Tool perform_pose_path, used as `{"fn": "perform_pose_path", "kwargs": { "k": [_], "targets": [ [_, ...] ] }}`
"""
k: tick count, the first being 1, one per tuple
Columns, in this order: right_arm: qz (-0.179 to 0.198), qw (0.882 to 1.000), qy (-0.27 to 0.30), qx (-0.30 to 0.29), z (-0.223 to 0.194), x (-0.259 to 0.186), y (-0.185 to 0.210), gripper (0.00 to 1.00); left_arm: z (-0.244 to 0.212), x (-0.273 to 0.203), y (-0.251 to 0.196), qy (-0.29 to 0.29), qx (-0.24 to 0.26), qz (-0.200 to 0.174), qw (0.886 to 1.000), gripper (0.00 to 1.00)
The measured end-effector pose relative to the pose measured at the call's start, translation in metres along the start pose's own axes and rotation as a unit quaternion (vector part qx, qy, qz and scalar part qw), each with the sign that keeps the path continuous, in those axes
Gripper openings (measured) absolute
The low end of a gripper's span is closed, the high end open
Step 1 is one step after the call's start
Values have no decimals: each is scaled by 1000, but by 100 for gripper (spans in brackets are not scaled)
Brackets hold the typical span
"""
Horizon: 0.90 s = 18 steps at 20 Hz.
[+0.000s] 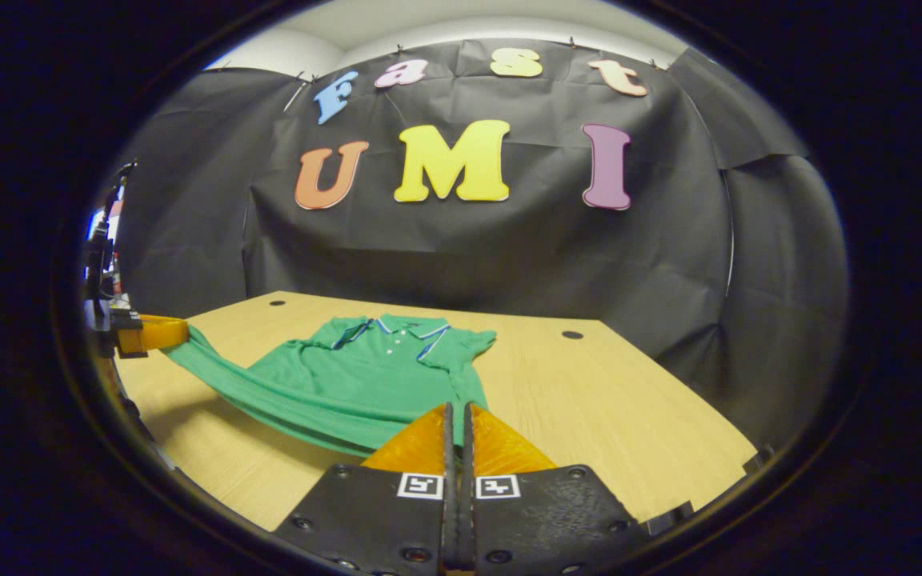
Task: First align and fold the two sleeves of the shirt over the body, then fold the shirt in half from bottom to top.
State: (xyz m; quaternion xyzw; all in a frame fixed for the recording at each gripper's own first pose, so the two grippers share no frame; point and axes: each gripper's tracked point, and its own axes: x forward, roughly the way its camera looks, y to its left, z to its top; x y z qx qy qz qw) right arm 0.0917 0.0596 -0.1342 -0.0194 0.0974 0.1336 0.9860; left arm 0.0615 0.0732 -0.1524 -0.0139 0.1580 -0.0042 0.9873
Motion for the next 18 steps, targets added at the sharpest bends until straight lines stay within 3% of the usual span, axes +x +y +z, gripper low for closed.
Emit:
{"fn": "perform_pose_path", "kwargs": {
  "k": [3,8,12,15,18],
  "targets": [
    [-8,1000,-20,-13,29,42,1,0,18,41,5,3,-9,-10,1000,7],
    [-17,997,-60,-38,83,118,9,0,51,123,21,-15,10,3,1000,7],
    [-30,996,-80,0,119,180,11,0,92,184,29,-48,2,6,999,6],
    [-36,996,-77,20,129,240,10,0,109,234,43,-61,-21,18,998,6],
    [-41,997,-59,33,120,304,8,0,98,292,48,-39,-34,16,999,6]
  ]
}}
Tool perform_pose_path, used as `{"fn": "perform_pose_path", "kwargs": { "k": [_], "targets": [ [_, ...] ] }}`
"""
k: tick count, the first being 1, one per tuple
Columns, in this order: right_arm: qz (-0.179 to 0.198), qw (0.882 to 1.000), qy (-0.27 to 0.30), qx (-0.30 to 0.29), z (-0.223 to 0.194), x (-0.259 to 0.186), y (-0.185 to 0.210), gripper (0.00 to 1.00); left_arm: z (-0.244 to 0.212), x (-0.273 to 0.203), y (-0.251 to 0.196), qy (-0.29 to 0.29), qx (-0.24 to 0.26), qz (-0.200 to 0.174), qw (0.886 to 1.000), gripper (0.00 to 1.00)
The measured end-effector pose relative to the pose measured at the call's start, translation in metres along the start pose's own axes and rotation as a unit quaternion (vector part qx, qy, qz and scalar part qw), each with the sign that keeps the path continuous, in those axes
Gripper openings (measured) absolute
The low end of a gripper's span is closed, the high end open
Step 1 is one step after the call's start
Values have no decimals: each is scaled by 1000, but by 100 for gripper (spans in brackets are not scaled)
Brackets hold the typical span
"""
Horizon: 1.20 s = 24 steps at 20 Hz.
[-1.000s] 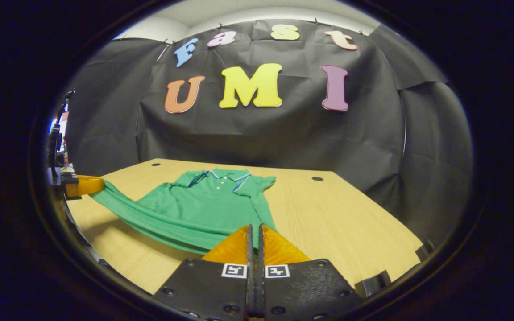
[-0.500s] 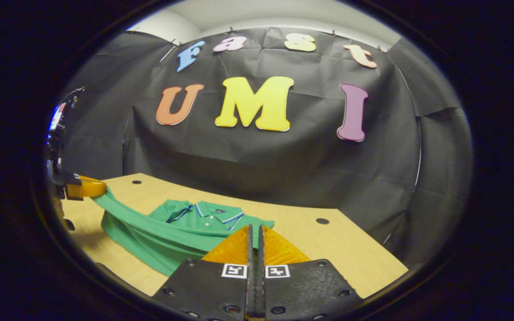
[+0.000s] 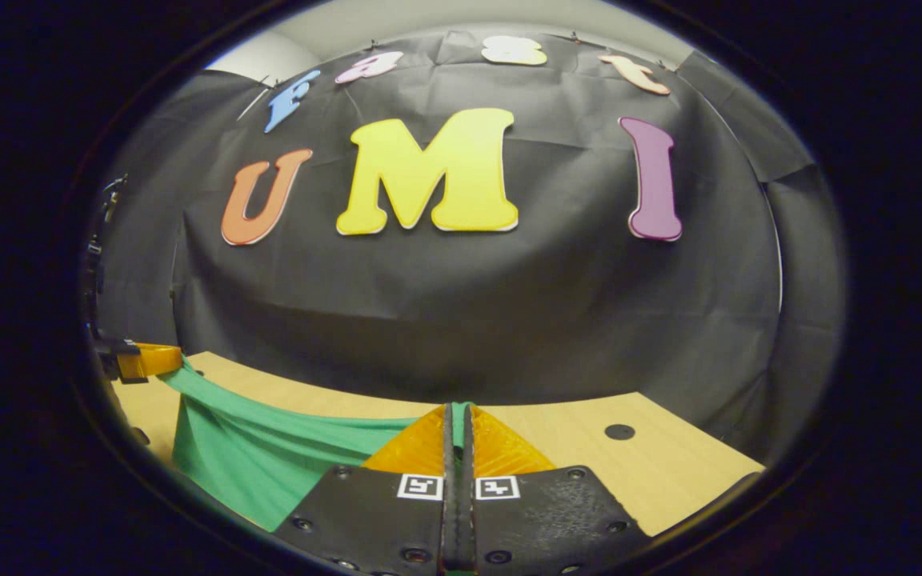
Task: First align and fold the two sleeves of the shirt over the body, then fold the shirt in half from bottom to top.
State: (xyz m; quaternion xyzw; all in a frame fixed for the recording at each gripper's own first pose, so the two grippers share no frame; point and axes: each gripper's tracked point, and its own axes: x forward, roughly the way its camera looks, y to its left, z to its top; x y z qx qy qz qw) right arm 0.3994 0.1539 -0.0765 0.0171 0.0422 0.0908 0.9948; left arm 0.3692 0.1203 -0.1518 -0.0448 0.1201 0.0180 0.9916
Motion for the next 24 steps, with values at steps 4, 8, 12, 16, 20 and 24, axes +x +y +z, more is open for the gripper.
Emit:
{"fn": "perform_pose_path", "kwargs": {
  "k": [4,8,12,16,20,24],
  "targets": [
    [-7,1000,23,-13,-31,64,-9,0,-30,59,-4,35,-19,-12,999,7],
    [-15,999,34,-15,-51,103,-16,0,-33,97,-8,24,8,-24,999,7],
    [-20,999,33,-11,-58,114,-18,1,-45,110,-7,28,43,-21,998,7],
    [-20,999,34,6,-59,115,-22,7,-44,110,-2,16,9,-16,1000,9],
    [-25,999,32,21,-60,110,-28,37,-41,103,5,1,-27,-8,1000,46],
    [-60,996,13,62,-53,108,-47,98,-27,94,6,-46,-27,-2,999,100]
  ]
}}
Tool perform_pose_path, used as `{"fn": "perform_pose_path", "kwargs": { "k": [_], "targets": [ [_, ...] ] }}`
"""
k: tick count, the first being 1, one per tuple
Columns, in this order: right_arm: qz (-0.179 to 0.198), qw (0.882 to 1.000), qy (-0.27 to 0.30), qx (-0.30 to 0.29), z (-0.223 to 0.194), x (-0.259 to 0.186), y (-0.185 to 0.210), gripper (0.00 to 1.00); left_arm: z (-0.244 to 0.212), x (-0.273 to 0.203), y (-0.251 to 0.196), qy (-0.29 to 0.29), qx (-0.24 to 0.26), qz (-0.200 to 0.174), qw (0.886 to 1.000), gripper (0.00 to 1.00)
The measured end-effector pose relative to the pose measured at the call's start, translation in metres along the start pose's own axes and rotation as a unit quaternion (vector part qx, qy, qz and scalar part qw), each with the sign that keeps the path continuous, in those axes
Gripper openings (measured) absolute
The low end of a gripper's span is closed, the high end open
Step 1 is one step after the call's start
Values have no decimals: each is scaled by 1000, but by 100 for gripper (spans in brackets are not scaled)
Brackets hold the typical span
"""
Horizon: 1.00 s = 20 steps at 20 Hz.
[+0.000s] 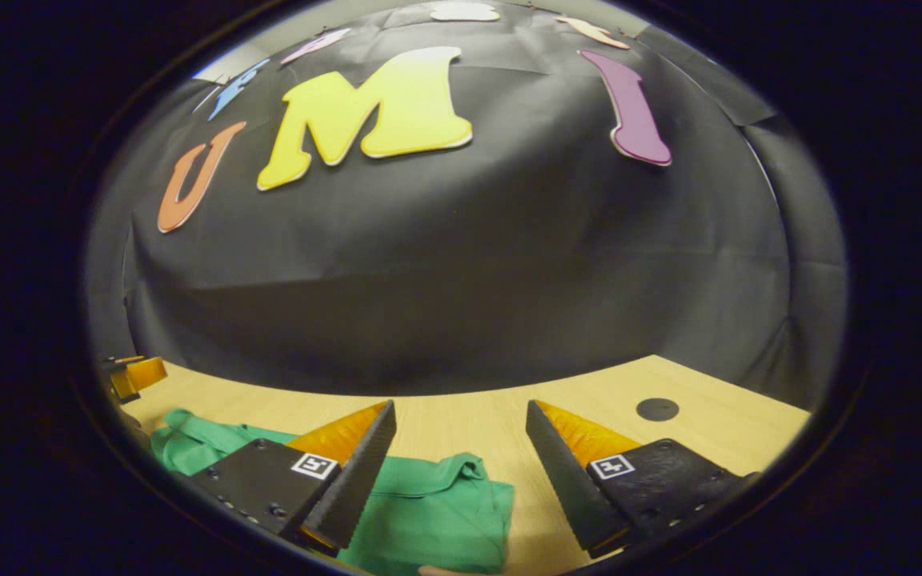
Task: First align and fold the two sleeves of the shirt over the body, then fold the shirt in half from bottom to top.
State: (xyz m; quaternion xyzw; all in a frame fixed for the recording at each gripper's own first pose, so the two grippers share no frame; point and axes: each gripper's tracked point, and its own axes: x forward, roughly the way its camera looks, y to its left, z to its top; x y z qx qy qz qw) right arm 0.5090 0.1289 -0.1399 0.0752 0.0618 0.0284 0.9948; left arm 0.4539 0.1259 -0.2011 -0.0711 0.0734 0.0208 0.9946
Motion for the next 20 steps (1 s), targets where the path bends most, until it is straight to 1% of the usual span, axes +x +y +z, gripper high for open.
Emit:
{"fn": "perform_pose_path", "kwargs": {
  "k": [1,3,4,5,6,7,8,9,10,12,13,16,18,20],
  "targets": [
    [-8,1000,-5,7,0,-3,-4,94,0,2,-1,-3,1,-2,1000,100],
    [16,1000,-10,4,1,-6,6,96,-3,3,-4,1,2,-13,1000,100],
    [25,1000,-11,-13,3,-8,12,95,-1,1,-4,-1,-3,-15,1000,100],
    [34,999,-17,-33,3,-14,17,95,1,-2,-1,-3,-9,-13,1000,100],
    [44,997,-30,-47,10,-22,23,92,5,-7,2,-8,-16,-8,1000,100],
    [52,996,-43,-51,17,-34,26,92,9,-13,5,-15,-20,-2,1000,100],
    [51,996,-58,-50,25,-46,27,92,13,-21,8,-24,-20,3,1000,100],
    [51,995,-74,-45,31,-58,26,99,17,-32,12,-34,-19,9,999,100],
    [50,994,-86,-41,37,-73,27,96,19,-43,13,-41,-14,14,999,100],
    [39,993,-100,-43,36,-102,22,96,17,-66,15,-45,-2,20,999,100],
    [41,993,-96,-50,29,-118,22,96,13,-80,16,-40,3,22,999,100],
    [50,991,-93,-83,17,-161,25,95,15,-121,9,-48,10,14,999,100],
    [55,987,-106,-105,20,-199,29,97,12,-154,1,-41,16,12,999,100],
    [65,985,-117,-113,23,-238,30,96,15,-190,-9,-41,13,6,999,100]
  ]
}}
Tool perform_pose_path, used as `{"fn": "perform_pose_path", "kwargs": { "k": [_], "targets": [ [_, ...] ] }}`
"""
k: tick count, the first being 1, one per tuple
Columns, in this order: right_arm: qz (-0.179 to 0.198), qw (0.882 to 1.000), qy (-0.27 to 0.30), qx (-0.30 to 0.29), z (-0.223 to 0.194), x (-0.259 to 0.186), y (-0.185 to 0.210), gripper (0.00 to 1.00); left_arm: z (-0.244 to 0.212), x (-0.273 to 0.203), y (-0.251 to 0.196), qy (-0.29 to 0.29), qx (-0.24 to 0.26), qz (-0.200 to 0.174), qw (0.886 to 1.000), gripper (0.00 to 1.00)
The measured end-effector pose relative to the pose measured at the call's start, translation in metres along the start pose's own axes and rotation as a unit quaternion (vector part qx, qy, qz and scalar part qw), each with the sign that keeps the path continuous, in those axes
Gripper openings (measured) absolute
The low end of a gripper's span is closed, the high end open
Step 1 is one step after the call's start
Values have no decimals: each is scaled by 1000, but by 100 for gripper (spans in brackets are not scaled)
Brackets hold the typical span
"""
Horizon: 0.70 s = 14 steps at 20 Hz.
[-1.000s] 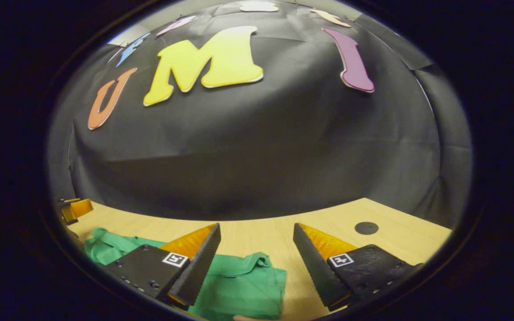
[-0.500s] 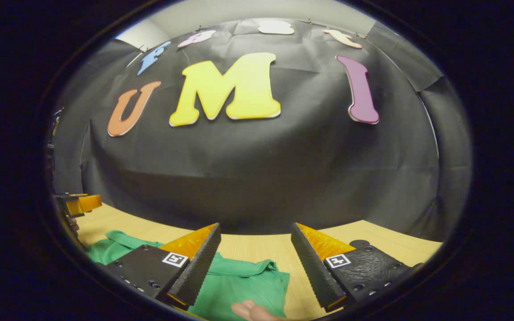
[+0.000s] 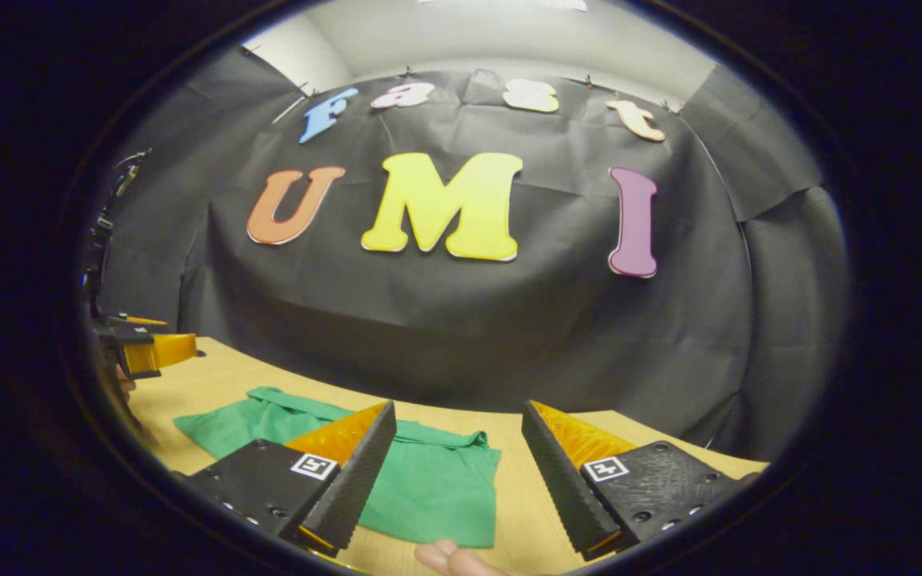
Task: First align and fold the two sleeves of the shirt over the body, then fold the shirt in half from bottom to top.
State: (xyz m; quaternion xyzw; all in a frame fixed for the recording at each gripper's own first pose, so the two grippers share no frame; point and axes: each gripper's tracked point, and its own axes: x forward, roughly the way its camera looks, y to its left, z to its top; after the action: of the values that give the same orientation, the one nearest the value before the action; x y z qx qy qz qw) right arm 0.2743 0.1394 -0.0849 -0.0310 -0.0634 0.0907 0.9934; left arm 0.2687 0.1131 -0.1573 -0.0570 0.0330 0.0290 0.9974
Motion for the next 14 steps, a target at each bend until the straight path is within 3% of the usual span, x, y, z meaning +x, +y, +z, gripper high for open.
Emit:
{"fn": "perform_pose_path", "kwargs": {
  "k": [3,6,7,8,14],
  "targets": [
    [-9,1000,15,-7,6,-52,-8,95,18,-58,-11,-9,-12,-1,1000,100],
    [-7,1000,13,-7,30,-110,-16,96,39,-117,-21,-11,15,6,1000,100],
    [-2,1000,12,-1,39,-129,-21,95,46,-139,-27,-8,18,3,1000,92],
    [3,1000,11,9,51,-148,-25,95,53,-160,-32,-5,19,1,1000,100],
    [-13,999,20,34,97,-250,-65,95,92,-262,-70,14,32,-19,999,100]
  ]
}}
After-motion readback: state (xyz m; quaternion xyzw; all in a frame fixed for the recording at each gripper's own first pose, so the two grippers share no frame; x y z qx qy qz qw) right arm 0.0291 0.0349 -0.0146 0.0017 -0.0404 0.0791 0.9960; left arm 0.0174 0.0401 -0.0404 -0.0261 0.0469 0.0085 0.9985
